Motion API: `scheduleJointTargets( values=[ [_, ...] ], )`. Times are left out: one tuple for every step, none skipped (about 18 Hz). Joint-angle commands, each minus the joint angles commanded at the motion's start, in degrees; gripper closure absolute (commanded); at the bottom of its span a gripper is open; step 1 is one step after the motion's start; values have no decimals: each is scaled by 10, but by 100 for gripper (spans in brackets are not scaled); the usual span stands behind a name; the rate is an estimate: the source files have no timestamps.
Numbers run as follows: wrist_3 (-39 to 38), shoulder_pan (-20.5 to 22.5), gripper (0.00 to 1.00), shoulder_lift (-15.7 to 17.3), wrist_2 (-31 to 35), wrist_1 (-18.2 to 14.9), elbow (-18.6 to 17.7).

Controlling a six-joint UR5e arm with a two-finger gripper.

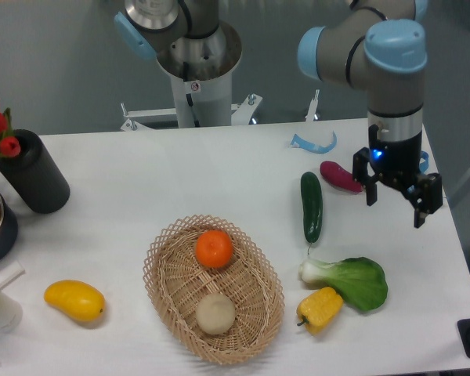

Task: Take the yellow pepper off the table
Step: 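Move the open gripper down over the yellow bell pepper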

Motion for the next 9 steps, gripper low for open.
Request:
scheduleJointTargets(
  values=[
    [-12,-4,0,-6,0,0,3],
    [-15,-9,0,-17,-1,0,7],
    [-16,-17,0,-26,0,0,15],
    [-17,-23,0,-37,0,0,18],
    [-17,-26,0,-47,0,0,19],
    [-17,-30,0,-54,0,0,18],
    [-18,-34,0,-59,-1,0,19],
    [-21,-36,0,-62,-1,0,19],
    [-26,-37,0,-64,-2,0,19]
  ],
)
